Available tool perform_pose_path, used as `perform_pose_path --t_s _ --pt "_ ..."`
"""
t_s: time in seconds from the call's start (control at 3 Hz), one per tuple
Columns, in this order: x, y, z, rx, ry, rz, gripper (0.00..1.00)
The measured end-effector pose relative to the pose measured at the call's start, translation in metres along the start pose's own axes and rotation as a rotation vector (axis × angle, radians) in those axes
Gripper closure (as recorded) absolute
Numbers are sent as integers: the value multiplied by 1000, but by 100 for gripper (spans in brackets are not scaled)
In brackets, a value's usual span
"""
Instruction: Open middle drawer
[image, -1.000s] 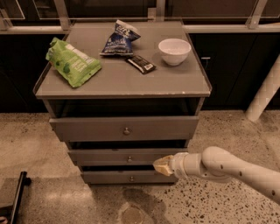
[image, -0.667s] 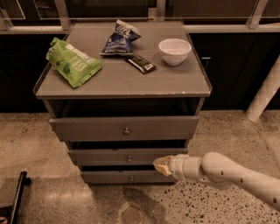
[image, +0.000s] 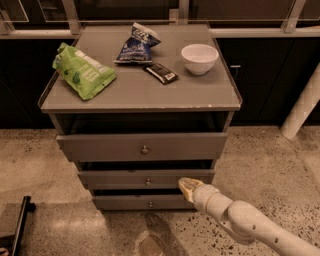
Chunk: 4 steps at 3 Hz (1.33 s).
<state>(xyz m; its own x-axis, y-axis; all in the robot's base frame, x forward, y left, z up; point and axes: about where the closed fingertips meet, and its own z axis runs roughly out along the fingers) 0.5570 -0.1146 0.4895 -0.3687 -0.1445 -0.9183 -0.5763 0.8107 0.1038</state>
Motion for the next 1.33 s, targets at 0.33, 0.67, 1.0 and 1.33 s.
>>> perform_pose_path --t_s 0.33,0.67,1.0,1.33 --pt "-22 -48 8 134 -63 0 100" --pt "-53 -85 19 194 -88 -25 100" --pt "-49 -84 20 195 -88 -26 100" --pt "-47 -83 21 195 -88 -26 100"
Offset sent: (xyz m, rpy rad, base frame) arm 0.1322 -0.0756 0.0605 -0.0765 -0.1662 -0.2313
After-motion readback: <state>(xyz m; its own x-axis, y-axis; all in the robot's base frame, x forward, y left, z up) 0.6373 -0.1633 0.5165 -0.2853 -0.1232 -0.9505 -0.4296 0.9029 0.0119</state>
